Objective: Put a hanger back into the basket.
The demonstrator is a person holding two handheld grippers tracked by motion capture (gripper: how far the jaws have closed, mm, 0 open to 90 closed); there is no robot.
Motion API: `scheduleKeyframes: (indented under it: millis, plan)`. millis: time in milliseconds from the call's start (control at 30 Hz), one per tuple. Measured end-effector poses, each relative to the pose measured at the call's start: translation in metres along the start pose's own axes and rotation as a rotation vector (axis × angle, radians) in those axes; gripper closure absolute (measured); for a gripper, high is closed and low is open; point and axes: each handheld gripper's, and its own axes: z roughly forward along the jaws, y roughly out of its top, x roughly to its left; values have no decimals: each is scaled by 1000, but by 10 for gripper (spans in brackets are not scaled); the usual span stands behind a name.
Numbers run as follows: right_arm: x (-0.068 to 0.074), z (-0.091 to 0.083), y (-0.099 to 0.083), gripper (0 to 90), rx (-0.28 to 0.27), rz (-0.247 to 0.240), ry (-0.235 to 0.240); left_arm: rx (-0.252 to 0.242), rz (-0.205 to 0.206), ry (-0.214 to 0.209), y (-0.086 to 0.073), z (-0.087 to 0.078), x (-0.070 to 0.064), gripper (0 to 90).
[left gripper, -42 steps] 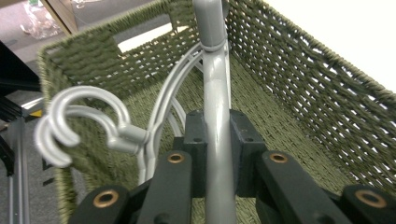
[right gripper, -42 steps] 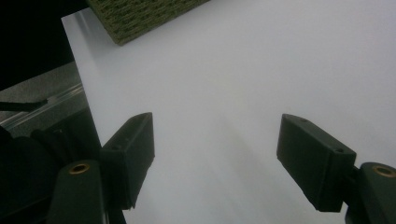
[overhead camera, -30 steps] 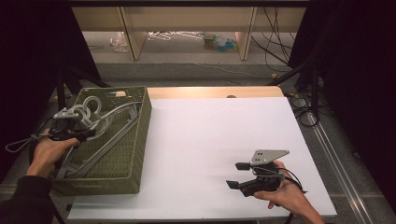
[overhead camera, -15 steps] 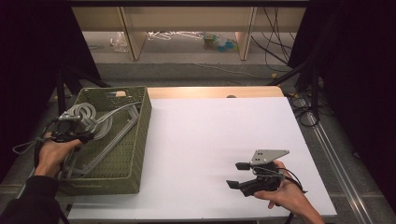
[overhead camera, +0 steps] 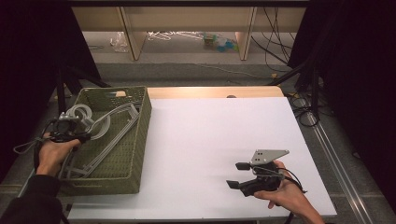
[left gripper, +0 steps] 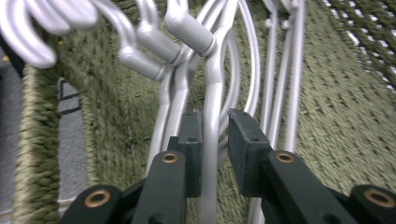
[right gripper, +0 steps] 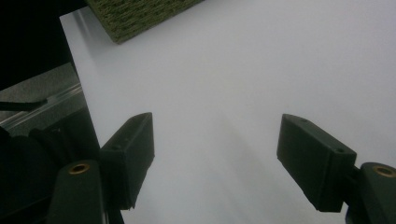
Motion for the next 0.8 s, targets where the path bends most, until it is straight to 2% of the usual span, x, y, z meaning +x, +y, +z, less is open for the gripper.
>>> scheduleKeyframes:
  millis: [33,67,133,200,333,400,467,533,633,667,733,767,800]
  plan:
    - [0,0,0,284,-1,-2,1,2,8,21,0,0,-2,732]
    - [0,-1,0,284,-2,-5,0,3,24,24,0,-1,-4,730]
    - [-1,-1,0,284,-3,-3,-1,-1,10,49,-1,-4,-7,738]
    - [-2,0,0,282,-3,-5,-2,5,33,41,-2,-3,-7,766]
    - [-1,0,0,282,1,-2,-2,14,33,32,-1,-1,-2,770]
    - [0,0,0,282,1,3,-2,3,16,20,-2,2,2,769]
    - [0,0,0,282,1,3,-1,7,-2,28,-3,1,0,768]
    - [0,-1,0,282,-2,4,2,13,12,42,-2,0,-2,768]
    - [-1,0,0,282,-5,4,0,-4,-18,34,-3,-1,-1,759]
    - [-1,0,0,282,-9,3,-2,-18,-4,25,-3,-1,0,736]
    - [-1,0,0,282,-18,4,-9,-49,-63,23,-3,-7,-6,671]
    - [-1,-1,0,282,-23,10,-15,-79,-32,6,-2,-9,-5,638]
    - [-2,0,0,282,-33,6,-23,-94,-60,5,-2,-14,-9,610]
